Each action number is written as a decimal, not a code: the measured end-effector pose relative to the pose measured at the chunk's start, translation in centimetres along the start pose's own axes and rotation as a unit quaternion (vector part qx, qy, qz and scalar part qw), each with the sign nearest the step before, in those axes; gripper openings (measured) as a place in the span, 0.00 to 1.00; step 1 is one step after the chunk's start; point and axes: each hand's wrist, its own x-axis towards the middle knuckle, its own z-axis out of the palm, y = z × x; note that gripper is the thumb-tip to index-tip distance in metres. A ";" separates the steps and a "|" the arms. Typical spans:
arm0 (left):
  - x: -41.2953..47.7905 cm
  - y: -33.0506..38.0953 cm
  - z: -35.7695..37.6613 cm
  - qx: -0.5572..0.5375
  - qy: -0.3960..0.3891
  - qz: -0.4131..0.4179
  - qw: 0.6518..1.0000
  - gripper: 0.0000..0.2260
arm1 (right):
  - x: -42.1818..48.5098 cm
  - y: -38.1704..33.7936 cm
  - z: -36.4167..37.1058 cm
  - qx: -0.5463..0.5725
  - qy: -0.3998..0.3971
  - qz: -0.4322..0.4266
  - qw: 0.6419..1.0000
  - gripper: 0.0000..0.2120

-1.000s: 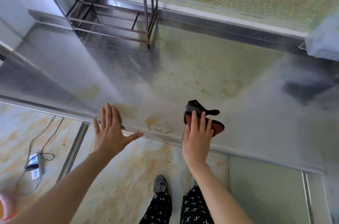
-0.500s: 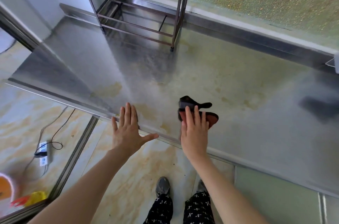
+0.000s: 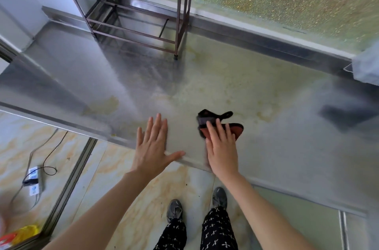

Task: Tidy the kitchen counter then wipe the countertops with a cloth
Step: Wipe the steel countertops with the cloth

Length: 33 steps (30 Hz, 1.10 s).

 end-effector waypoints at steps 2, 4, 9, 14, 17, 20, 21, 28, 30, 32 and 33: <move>0.9 2.4 0.7 -0.008 0.005 0.016 1.000 0.42 | -1.0 1.0 -0.3 -0.022 -0.035 -0.072 0.997 0.23; 1.8 4.5 1.2 -0.016 0.006 0.025 1.000 0.37 | -0.3 3.5 -1.7 -0.040 -0.069 -0.131 0.988 0.23; 5.0 8.9 2.2 -0.005 0.006 0.023 1.000 0.33 | 5.7 12.5 -5.5 -0.038 -0.016 -0.015 0.999 0.23; 8.0 14.6 4.4 -0.014 0.020 -0.048 0.999 0.32 | 5.2 13.1 -5.1 0.002 0.024 0.016 1.000 0.23; 9.1 17.0 5.9 -0.011 0.025 -0.072 0.997 0.36 | 3.3 14.5 -5.4 -0.030 -0.017 -0.141 0.989 0.22; 10.3 18.3 6.7 0.008 0.039 -0.087 0.995 0.34 | 5.7 19.0 -7.2 -0.067 -0.031 -0.178 0.981 0.22; 10.7 18.8 6.8 0.021 0.039 -0.076 0.996 0.33 | 7.1 20.4 -7.8 -0.059 -0.019 -0.144 0.988 0.22; 12.0 20.1 7.7 0.074 0.034 -0.028 0.996 0.30 | 11.9 23.1 -8.5 0.017 0.065 0.020 0.998 0.23; 11.9 20.1 7.7 0.086 0.030 -0.030 0.995 0.30 | 9.3 22.0 -7.4 -0.011 0.028 -0.095 0.995 0.22; 12.0 20.0 7.7 0.096 0.026 -0.031 0.995 0.30 | 8.0 22.4 -7.4 -0.040 -0.010 -0.217 0.975 0.23; 12.0 20.0 7.7 0.099 0.023 -0.033 0.994 0.30 | 8.6 23.2 -7.9 -0.049 -0.021 -0.250 0.967 0.22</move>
